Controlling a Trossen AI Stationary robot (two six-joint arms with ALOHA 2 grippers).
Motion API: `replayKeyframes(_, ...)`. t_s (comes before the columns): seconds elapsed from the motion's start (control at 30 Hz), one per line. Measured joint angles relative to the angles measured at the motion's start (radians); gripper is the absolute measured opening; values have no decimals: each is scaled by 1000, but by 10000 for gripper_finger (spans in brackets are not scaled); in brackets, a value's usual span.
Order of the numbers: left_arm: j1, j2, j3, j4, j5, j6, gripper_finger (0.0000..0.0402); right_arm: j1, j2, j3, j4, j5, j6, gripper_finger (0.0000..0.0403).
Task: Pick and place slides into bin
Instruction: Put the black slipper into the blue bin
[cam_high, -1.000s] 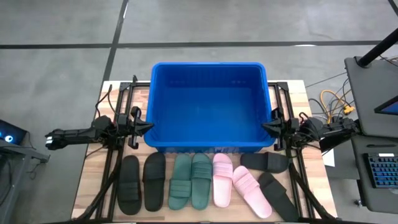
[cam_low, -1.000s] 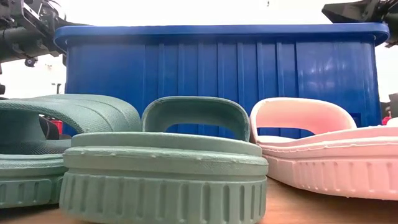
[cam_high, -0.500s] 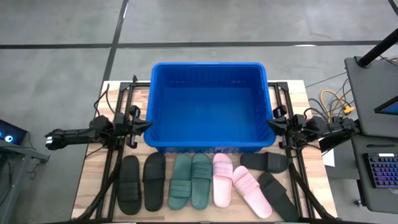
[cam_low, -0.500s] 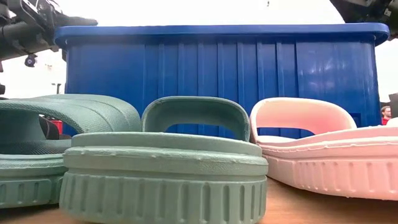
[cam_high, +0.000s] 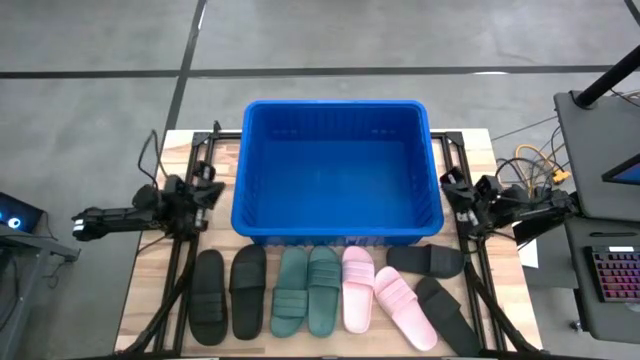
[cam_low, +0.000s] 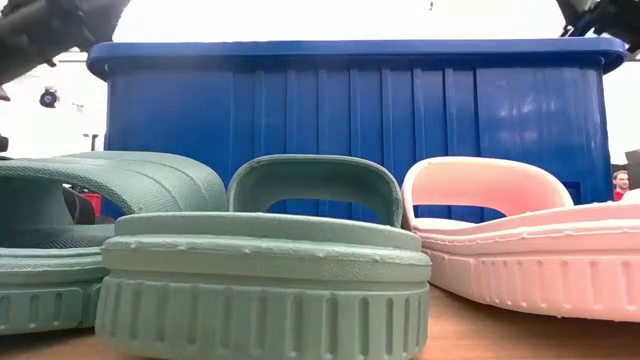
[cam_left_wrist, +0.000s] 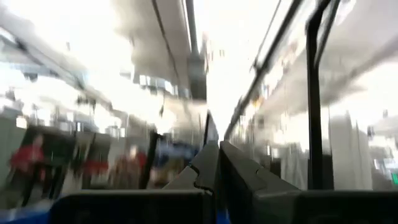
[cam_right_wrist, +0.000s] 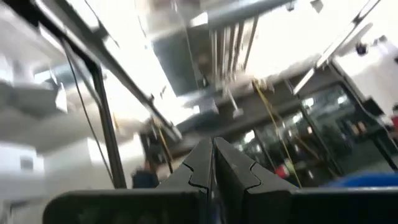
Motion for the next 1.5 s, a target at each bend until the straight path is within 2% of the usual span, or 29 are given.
replayKeyframes(0.1,0,18,15,55,-4,0,0,0,0,13,72,8,1,9)
replayKeyframes(0.27,0,77,63,155,-31,0,0,0,38,100,59,7,-34,9)
replayKeyframes(0.4,0,154,80,199,-46,4,0,0,112,213,-61,12,-88,14)
replayKeyframes(0.5,0,197,103,199,-65,5,7,0,168,323,-205,12,-91,36)
replayKeyframes(0.6,0,215,133,201,-65,6,36,0,215,435,-380,12,-59,70)
replayKeyframes(0.77,0,232,157,202,-117,-21,114,0,278,612,-720,8,96,138)
replayKeyframes(0.93,0,248,157,202,-110,-108,161,0,342,737,-907,-76,243,170)
replayKeyframes(1.07,0,269,156,202,-112,-161,168,0,389,799,-939,-128,313,172)
replayKeyframes(1.23,0,297,156,276,-113,-281,169,0,441,858,-1005,-131,329,164)
replayKeyframes(1.5,0,325,156,276,-98,-316,169,0,498,919,-1138,-154,380,156)
